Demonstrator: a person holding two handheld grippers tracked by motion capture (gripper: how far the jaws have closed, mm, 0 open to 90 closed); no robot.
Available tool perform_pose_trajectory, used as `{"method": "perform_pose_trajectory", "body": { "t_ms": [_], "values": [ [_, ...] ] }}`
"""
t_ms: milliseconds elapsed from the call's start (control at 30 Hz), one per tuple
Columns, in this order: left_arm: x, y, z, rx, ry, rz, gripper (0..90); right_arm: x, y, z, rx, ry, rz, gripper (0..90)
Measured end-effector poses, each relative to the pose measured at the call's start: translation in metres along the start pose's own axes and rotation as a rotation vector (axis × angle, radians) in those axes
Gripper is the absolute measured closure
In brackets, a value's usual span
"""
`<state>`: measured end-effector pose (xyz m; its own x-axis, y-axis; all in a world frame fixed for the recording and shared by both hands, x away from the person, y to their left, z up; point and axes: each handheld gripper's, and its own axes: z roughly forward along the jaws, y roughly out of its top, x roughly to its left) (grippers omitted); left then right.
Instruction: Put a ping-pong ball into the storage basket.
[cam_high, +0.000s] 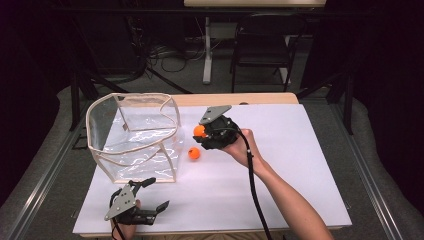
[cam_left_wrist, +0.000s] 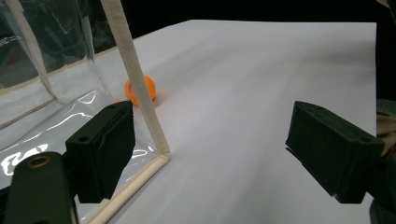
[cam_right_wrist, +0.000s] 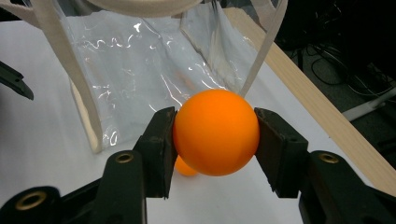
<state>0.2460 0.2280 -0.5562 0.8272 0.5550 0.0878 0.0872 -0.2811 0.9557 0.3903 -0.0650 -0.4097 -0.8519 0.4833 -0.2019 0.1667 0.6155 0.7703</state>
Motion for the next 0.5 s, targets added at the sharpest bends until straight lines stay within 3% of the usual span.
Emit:
{"method": "perform_pose_trajectory", "body": {
  "t_ms": [500],
  "values": [
    [0.001, 0.0, 0.0, -0.003, -0.002, -0.001, 15.6, 0.001, 0.016, -0.003, -0.004, -0.01, -0.031, 50.7]
  ]
}}
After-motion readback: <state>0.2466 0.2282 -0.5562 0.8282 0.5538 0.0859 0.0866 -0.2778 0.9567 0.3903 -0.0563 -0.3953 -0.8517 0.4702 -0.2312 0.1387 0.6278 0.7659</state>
